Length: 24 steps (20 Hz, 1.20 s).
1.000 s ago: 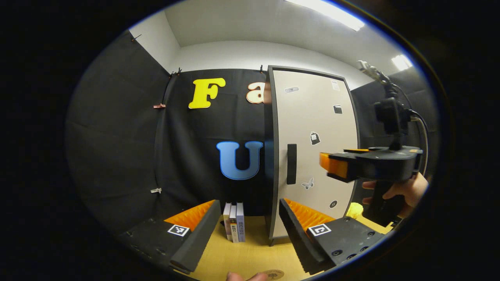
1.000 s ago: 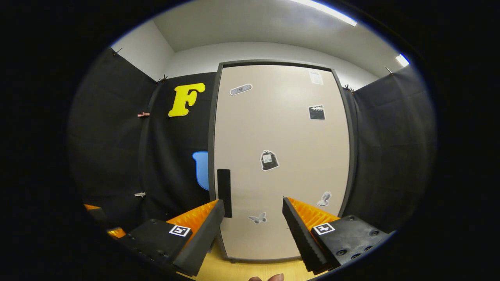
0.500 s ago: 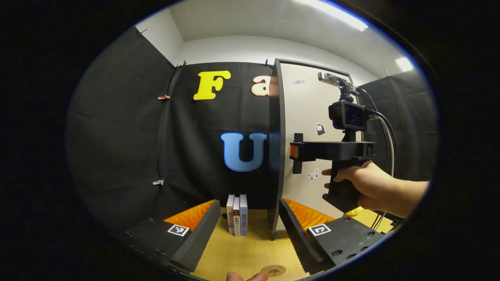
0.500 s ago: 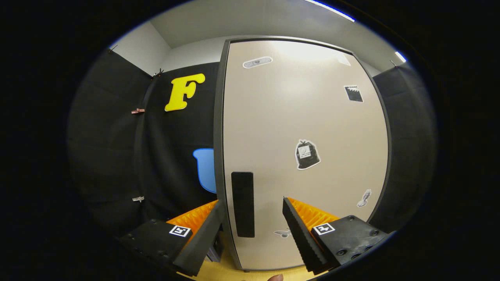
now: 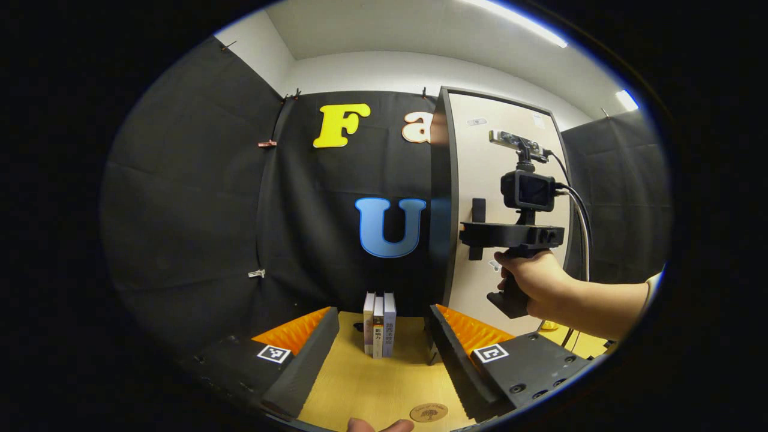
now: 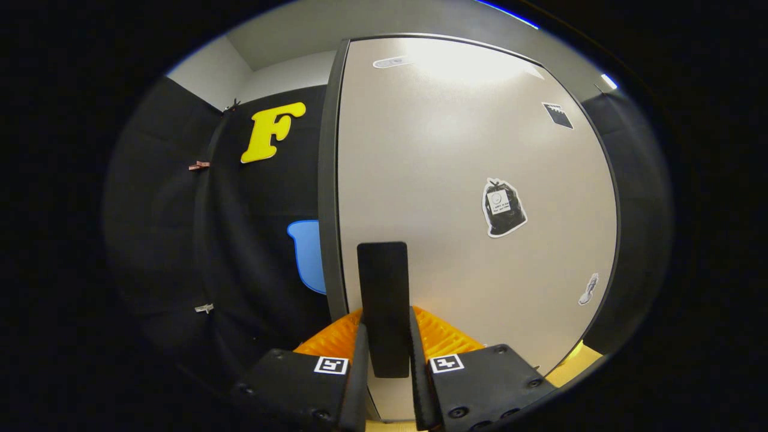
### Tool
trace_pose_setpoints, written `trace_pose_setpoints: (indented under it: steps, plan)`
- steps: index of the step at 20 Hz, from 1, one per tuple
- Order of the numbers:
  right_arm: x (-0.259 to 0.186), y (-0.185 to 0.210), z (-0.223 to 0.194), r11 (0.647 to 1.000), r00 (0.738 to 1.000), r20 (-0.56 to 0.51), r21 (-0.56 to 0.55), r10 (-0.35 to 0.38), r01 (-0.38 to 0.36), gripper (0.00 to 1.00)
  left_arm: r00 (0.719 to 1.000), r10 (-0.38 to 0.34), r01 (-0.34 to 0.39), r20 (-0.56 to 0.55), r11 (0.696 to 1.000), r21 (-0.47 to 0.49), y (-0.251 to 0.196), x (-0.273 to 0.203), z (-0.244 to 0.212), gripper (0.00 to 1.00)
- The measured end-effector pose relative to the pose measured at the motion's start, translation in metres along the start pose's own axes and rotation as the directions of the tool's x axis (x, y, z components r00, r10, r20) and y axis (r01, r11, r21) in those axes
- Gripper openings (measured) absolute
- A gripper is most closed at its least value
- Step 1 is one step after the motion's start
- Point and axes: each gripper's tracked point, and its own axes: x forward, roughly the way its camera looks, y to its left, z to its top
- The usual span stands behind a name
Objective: Open the cabinet door with the right hand, grasp the bottle in the cabinet with the left hand and place it on the coaster, then close the cabinet door with the right hand.
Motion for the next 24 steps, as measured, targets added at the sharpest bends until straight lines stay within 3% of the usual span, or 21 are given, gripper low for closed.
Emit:
trace_pose_setpoints:
  steps: [2, 7, 15, 24]
  plan:
    - [0.005, 0.002, -0.004, 1.0, 1.0, -0.015, -0.013, 0.005, -0.005, 0.17, 1.0, 0.006, -0.006, -0.001, 1.0, -0.003, 0.002, -0.002, 0.0, 0.95]
    - [-0.014, 0.004, -0.003, 0.997, 0.996, -0.045, -0.005, 0.073, -0.073, 0.15, 1.0, 0.006, -0.006, 0.006, 1.0, 0.001, 0.0, -0.004, 0.003, 0.95]
    - [-0.089, -0.012, 0.002, 0.978, 0.976, -0.067, -0.01, 0.207, -0.208, 0.15, 1.0, -0.013, 0.013, 0.027, 1.0, 0.012, -0.025, -0.018, 0.012, 0.95]
    - [-0.163, -0.055, 0.016, 0.97, 0.968, -0.072, 0.01, 0.241, -0.241, 0.16, 0.999, -0.04, 0.04, 0.036, 0.999, 0.019, -0.064, -0.03, 0.016, 0.95]
